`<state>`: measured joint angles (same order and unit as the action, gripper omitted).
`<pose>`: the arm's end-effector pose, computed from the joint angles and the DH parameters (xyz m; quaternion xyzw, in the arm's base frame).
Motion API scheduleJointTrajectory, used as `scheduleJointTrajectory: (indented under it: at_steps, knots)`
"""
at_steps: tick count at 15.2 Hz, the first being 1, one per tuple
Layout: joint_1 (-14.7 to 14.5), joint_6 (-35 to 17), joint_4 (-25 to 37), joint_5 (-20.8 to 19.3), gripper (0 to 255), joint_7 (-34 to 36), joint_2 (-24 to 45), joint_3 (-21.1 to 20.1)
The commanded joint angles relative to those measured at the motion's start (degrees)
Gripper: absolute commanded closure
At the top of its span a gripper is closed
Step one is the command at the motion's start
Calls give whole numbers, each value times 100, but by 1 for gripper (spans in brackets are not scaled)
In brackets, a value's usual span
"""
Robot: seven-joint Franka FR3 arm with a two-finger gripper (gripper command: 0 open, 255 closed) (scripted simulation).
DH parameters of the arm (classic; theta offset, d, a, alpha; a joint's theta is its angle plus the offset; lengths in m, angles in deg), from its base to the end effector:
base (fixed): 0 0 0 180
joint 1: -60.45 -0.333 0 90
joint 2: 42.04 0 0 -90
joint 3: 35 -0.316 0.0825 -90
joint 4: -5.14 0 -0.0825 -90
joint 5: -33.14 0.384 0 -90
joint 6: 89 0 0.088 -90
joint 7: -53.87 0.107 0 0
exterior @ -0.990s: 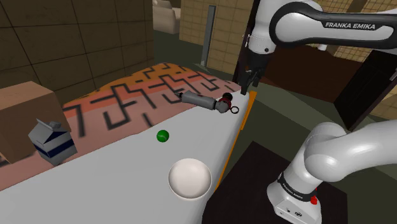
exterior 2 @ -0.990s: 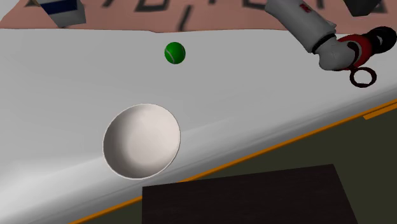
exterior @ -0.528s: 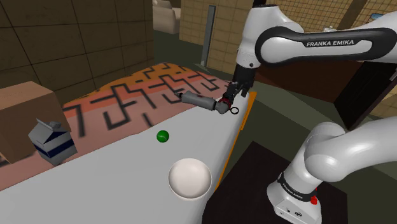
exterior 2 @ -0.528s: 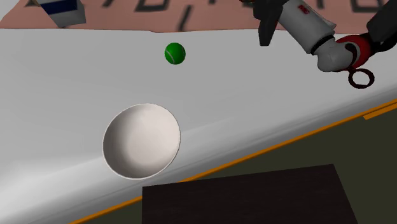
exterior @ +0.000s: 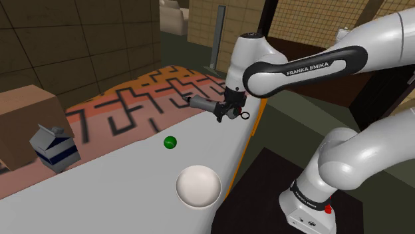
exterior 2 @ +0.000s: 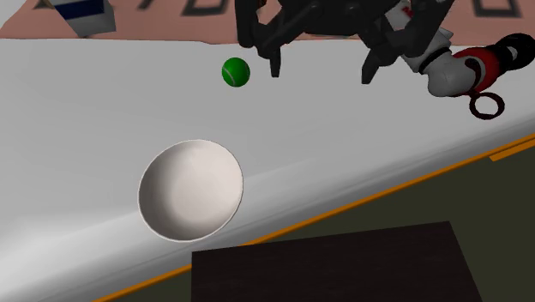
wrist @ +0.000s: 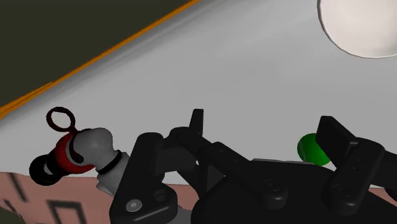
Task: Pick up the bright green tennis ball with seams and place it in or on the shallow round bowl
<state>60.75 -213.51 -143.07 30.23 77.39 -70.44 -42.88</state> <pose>0.3902 0.0498 0.4299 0.9891 -0.1318 0.0513 0.0422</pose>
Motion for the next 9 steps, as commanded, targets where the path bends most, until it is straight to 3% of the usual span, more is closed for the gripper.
scheduleJointTrajectory:
  at_steps: [1, 5, 9]
  knots:
    - [18, -492, 8, -13, 0, 352, 394, -172]
    - [130, -1363, 154, -219, 0, 1074, 1243, -487]
    - [294, -2098, 482, -733, 0, 1972, 2177, -776]
